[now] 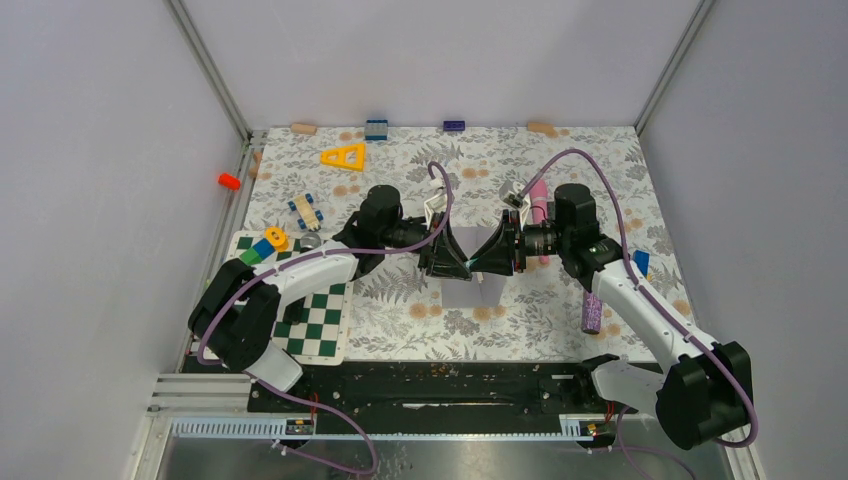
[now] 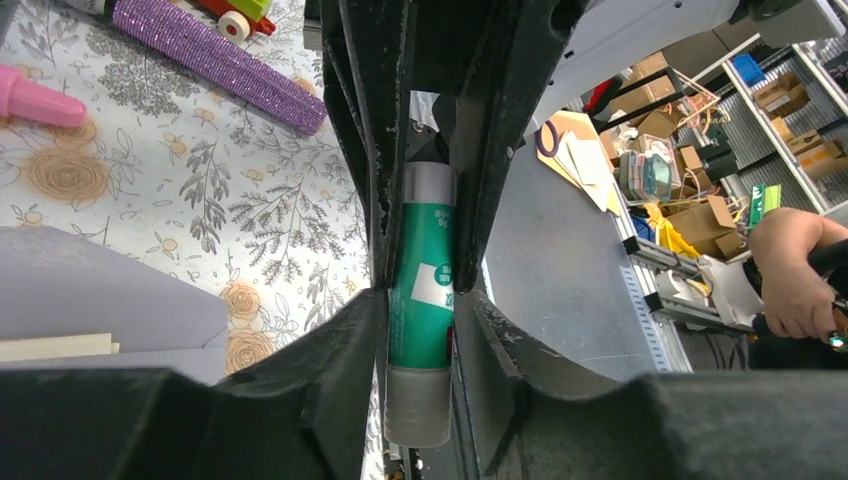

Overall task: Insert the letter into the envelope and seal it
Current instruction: Open the solid glue cap from the solid glue.

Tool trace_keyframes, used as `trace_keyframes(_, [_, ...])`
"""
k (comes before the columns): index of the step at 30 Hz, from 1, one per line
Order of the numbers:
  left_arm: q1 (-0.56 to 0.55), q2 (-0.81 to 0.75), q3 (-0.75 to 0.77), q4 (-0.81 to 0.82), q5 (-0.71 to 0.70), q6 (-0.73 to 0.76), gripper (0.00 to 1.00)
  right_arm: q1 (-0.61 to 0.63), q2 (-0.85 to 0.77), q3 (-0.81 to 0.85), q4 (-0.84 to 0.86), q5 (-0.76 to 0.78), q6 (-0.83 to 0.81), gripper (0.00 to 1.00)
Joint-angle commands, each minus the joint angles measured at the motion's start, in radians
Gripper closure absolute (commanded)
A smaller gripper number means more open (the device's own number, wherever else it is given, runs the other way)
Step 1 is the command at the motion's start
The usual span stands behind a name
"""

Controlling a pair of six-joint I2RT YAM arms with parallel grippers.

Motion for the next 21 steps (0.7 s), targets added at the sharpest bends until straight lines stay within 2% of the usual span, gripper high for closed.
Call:
trace_keyframes(1, [0.007,-0.008,-0.005,0.054,0.003,0.012,0.55,0.007,0.001,0.029,0.002,-0.02,0.01,1.0])
trace_keyframes(3, [0.009,-0.01,-0.005,0.05,0.003,0.016,0.44,0.006,0.001,0.034,0.002,-0.015,0.011,1.0])
trace_keyframes(5, [0.016,-0.016,-0.005,0.046,0.003,0.02,0.36,0.003,0.001,0.039,0.002,-0.012,0.035,1.0])
trace_keyframes(12, [0.059,-0.049,-0.011,-0.005,-0.004,0.064,0.16,-0.031,-0.002,0.043,0.002,-0.002,0.058,1.0])
trace_keyframes(17, [0.07,-0.055,-0.019,-0.024,-0.008,0.095,0.15,-0.05,-0.005,0.044,0.002,-0.004,0.07,1.0])
trace_keyframes(21, [0.07,-0.054,-0.017,-0.019,0.001,0.092,0.21,-0.053,0.002,0.044,0.002,-0.011,0.077,1.0])
